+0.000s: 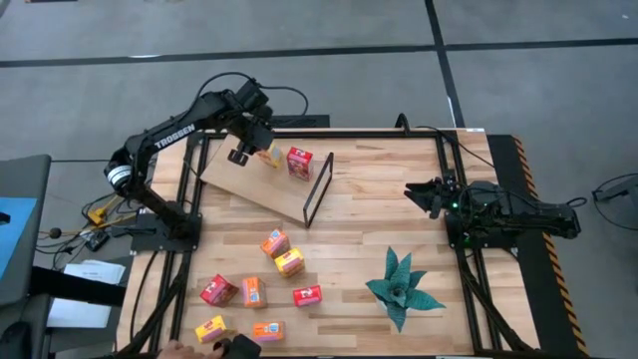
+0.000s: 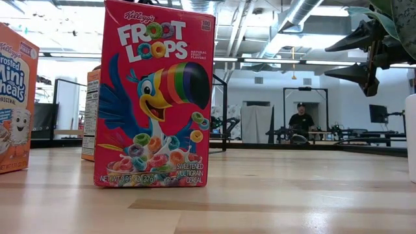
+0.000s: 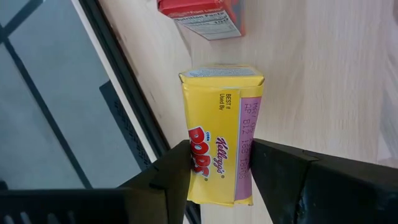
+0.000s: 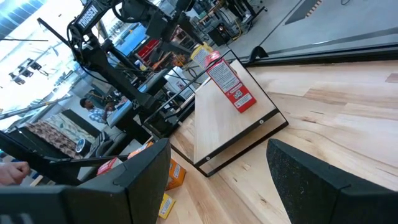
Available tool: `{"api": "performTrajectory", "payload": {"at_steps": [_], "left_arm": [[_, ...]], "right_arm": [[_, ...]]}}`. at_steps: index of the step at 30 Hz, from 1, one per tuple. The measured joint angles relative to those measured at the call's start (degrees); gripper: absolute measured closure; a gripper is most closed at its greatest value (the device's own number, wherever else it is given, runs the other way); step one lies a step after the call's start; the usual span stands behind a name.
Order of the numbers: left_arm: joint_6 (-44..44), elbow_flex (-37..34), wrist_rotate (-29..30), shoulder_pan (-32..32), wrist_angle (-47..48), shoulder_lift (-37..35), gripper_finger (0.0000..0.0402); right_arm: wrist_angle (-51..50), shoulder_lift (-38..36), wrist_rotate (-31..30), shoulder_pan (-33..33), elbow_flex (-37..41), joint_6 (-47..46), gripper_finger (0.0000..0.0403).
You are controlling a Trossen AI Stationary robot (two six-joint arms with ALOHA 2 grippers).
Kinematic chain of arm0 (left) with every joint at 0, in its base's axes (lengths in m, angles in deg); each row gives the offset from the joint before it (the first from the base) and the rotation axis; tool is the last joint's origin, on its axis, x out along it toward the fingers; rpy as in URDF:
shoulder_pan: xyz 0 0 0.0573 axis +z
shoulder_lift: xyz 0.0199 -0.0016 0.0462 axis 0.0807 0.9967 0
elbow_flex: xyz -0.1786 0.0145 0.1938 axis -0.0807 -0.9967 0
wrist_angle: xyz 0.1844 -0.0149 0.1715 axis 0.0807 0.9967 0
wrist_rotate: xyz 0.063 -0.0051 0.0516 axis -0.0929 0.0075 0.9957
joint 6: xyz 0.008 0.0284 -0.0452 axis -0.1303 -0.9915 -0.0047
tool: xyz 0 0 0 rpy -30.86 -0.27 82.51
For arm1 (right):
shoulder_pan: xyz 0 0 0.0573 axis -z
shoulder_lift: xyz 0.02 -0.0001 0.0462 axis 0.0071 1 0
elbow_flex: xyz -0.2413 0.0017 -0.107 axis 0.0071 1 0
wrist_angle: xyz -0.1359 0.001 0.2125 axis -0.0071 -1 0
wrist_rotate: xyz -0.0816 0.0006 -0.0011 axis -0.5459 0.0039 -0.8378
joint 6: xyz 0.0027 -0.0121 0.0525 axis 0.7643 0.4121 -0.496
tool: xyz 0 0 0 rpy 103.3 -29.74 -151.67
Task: Stack cereal on shelf
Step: Put the top left yellow cereal box on the shelf
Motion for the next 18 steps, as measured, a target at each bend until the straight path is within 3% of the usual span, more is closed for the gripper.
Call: {"api": "performTrajectory", "payload": {"at_steps": [18], "left_arm": [[-0.61,-0.24,1.97,0.60,-1.34,2.75,0.0256]], "right_arm": [[0.22,-0.02,-0.43,0.02,0.00,0.00,0.0111]]}}
